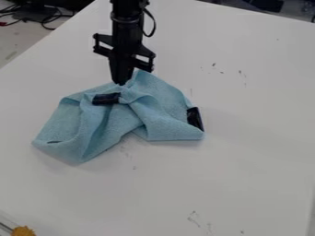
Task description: Unfold the cloth from top left to bottom right
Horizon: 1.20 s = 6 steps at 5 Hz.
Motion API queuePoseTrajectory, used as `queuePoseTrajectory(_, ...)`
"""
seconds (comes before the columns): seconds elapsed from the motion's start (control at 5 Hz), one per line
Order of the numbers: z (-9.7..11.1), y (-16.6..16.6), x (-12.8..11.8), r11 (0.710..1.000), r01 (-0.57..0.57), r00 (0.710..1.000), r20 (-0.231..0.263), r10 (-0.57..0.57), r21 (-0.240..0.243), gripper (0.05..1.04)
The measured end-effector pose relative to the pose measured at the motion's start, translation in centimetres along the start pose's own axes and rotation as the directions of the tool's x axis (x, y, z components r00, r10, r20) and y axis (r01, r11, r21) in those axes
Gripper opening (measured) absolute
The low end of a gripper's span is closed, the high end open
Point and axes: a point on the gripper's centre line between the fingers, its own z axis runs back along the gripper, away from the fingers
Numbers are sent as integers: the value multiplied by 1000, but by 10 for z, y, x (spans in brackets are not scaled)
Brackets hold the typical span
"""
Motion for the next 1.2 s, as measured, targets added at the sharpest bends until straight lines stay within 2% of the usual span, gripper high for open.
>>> queuePoseTrajectory(0.2, 33, -11, -2, 998, -35, 999, 19, 34, 51, 67)
queuePoseTrajectory(0.4, 39, -18, -9, 996, -75, 997, 34, 73, 53, 206)
queuePoseTrajectory(0.6, 22, -24, -8, 996, -76, 994, 70, 79, -35, 456)
queuePoseTrajectory(0.8, -5, -22, -7, 989, -89, 994, 59, 96, -115, 763)
queuePoseTrajectory(1.0, -25, -24, -3, 980, -85, 994, 56, 96, -178, 997)
queuePoseTrajectory(1.2, -37, -24, -2, 975, -78, 996, 34, 87, -207, 1007)
